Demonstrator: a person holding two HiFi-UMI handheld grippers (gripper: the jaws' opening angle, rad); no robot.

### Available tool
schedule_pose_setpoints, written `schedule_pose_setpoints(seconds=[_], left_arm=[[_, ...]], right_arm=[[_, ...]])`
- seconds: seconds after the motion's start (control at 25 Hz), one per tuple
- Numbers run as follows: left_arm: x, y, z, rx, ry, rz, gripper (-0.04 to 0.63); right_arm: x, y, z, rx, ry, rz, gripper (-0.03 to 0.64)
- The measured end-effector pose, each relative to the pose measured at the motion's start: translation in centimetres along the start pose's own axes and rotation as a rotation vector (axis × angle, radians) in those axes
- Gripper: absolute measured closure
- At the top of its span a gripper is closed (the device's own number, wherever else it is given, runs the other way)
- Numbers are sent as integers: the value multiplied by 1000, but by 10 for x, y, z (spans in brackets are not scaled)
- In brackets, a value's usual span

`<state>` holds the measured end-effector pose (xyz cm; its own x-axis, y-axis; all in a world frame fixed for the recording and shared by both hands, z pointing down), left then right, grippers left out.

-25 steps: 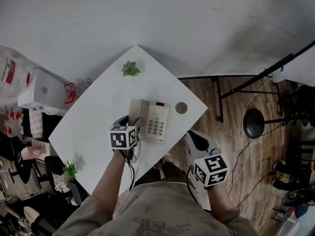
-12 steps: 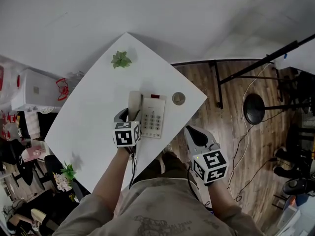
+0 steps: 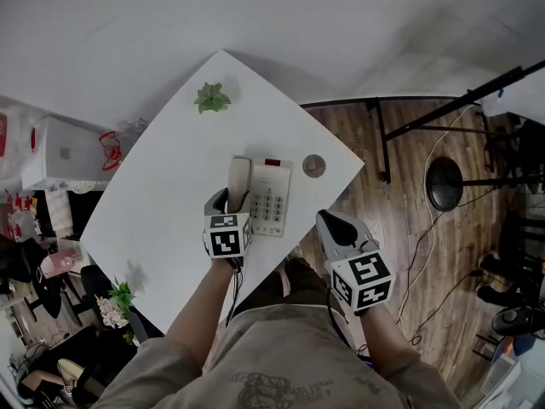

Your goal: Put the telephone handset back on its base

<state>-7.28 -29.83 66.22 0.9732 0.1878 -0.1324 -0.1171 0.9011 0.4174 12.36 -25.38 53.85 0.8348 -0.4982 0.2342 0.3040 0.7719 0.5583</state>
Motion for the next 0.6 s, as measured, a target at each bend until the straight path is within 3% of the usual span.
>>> schedule_pose_setpoints(seconds=[0.36, 0.52, 0.6], left_arm=[[1, 1, 5, 27, -24, 30, 371], [1, 6, 12, -14, 8, 34, 364], [1, 11, 15, -49, 36, 26, 281]], right_arm=[[0, 9, 2, -19, 1, -7, 588], [-2, 9, 0, -14, 1, -18, 588], [-4, 5, -4, -3, 3, -28, 588]])
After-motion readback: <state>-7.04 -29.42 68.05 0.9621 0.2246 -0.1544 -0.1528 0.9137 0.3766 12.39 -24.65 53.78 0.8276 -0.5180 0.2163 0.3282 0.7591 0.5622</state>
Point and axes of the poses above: the fingertips, and each gripper's own axes: z forward along the fingers, x to its right, y out of its underside, the point moved 2 cm from there along -z, backward along the fingers, and after that the axes turned 15 degrees about -x, right-handed, at the moved point
